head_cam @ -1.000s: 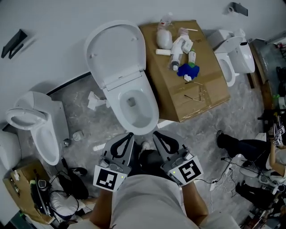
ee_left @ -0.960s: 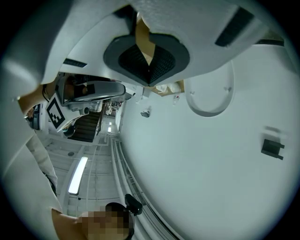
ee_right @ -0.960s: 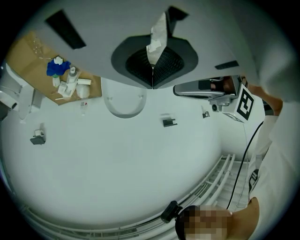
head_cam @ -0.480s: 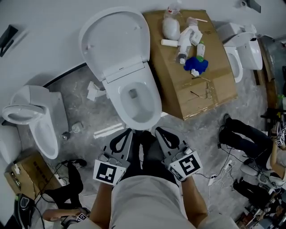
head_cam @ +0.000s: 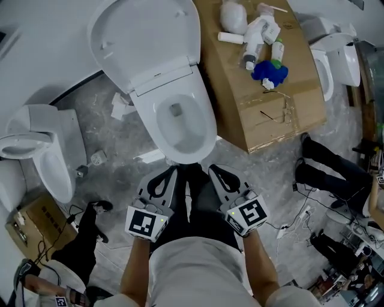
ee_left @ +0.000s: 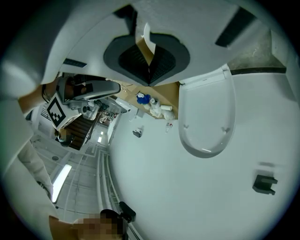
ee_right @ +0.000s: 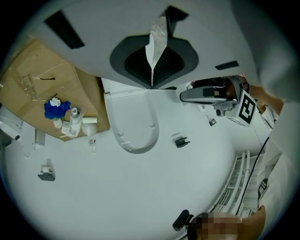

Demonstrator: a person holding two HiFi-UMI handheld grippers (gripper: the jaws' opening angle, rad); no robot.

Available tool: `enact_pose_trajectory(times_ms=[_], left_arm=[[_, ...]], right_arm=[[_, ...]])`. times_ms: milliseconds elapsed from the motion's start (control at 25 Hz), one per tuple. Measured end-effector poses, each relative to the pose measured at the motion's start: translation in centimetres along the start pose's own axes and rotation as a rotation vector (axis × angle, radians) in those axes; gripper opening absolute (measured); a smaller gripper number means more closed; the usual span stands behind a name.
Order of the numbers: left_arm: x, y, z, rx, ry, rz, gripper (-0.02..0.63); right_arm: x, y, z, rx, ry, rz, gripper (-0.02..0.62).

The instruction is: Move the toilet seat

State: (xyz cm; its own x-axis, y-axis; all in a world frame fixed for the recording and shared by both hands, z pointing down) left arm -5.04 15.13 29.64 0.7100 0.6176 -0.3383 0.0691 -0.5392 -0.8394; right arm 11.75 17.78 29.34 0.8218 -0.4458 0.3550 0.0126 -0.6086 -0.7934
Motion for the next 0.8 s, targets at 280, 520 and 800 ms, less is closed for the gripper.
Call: enact_pose_trajectory(times_ms=[280,520,800], left_arm=[[-1.6,-5.6,-2.2,-0.047,0.013,0.005,0.009],[-2.8,-10.1,-3.6,-0.103,0.023,0.048,0.009],[-4.0,-14.5,-5.4,-0.159,0.025,0.096,0.074]], right_arm=[[2.6,-4.5,-1.9,-0.057,-0.007,-0.044,0.015],[4.2,-8.7,-3.8,-0.117,-0.006,-0.076,0.015],[6.1,-13.2,-5.5,-0.172,-0.024,-0.126,0.017]])
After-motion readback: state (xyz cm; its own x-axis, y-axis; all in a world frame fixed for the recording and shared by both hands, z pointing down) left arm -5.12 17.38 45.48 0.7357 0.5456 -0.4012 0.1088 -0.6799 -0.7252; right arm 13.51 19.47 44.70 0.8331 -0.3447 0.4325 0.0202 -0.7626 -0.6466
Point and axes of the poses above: the fingertips, and each gripper's own axes: z backward along the fingers, x to its right, y out of its top, the point moved 6 cm from there along z, backward along the fingers, and after that the axes turned 3 degrees about y, right-handed, at the moved point
